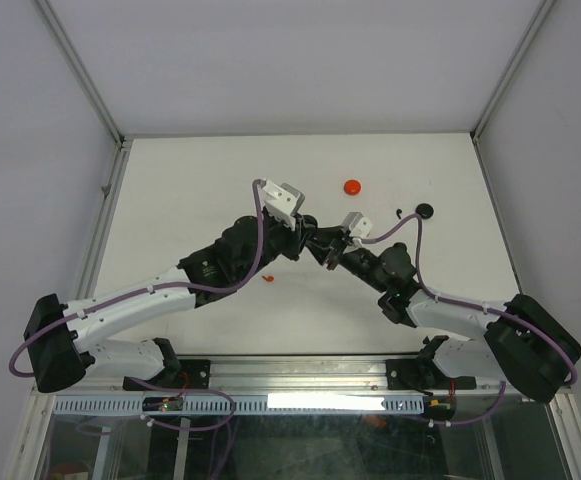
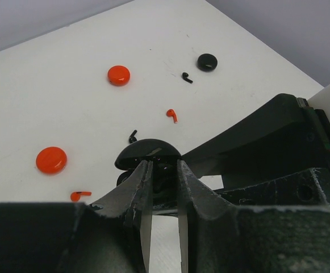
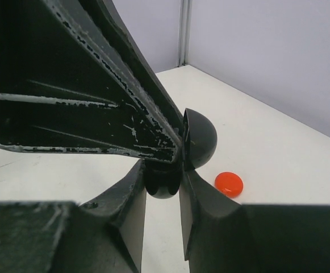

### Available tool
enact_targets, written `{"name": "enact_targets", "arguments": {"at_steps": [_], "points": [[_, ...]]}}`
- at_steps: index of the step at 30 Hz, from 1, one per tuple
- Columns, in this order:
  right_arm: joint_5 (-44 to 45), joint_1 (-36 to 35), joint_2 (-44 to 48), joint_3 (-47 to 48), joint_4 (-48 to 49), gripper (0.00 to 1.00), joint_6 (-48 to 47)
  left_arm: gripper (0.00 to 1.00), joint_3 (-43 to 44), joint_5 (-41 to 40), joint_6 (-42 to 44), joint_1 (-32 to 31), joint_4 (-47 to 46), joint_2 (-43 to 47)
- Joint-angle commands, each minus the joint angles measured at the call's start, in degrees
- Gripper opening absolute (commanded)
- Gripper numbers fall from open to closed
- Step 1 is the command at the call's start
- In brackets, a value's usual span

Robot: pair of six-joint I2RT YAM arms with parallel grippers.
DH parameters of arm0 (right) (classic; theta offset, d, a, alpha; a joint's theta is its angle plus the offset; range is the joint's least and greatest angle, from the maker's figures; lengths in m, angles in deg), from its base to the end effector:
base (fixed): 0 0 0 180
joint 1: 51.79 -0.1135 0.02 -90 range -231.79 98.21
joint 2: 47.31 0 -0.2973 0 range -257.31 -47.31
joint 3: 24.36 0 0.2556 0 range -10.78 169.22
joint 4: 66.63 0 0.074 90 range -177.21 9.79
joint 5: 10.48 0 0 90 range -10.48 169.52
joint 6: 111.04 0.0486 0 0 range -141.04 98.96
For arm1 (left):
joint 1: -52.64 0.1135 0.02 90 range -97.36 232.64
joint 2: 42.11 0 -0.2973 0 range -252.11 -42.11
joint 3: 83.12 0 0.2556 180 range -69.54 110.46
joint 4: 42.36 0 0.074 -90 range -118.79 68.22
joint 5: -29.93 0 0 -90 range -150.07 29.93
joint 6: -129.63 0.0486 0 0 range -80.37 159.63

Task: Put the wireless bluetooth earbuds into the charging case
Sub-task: Place the earbud in the charging case, then close the charging case.

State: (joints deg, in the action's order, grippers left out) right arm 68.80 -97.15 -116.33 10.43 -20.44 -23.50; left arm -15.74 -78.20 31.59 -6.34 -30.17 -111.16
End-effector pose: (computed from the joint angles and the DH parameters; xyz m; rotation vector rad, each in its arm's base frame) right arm 0.1650 0.1800 0.2725 -0.7142 1.2117 0.7525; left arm 0.1603 -0.2372 0.3549 0.5774 1.7410 -0.5449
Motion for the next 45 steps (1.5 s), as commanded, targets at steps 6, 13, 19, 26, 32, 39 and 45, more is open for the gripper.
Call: {"name": "enact_targets", "arguments": {"at_steps": [6, 13, 19, 26, 32, 39, 45], "points": [[-1.04, -0.31, 1.73, 1.68, 3.17, 0.00, 0.94, 0.29, 0.84, -0.80, 0.78, -1.18, -1.34, -0.30], [-0.99, -0.29, 2.10, 1.70, 2.17, 0.00, 1.18, 0.47, 1.50, -2.04, -0.49, -1.18, 0.10, 1.57], [-0.93, -0.02, 3.39, 1.95, -0.66, 0.00, 1.22, 0.54, 2.73, -4.43, -2.01, -1.14, 3.38, 5.40], [-3.41, 1.00, 4.69, 2.28, -2.95, 0.00, 2.73, 0.62, 4.12, -1.30, -3.69, 0.54, 7.02, 8.19], [-8.74, 2.12, 5.71, 2.82, -4.13, 0.00, 5.42, 0.70, 3.40, 13.46, -8.22, 9.47, 8.26, 10.59], [-16.44, 4.59, 5.91, 4.49, -4.35, 0.00, 8.85, 0.80, 2.66, 34.31, -13.41, 19.13, 6.36, 10.41], [-23.32, 5.86, 5.32, 6.75, -3.37, 0.00, 12.41, 0.84, 2.43, 46.06, -16.49, 22.53, 3.70, 7.31]]}}
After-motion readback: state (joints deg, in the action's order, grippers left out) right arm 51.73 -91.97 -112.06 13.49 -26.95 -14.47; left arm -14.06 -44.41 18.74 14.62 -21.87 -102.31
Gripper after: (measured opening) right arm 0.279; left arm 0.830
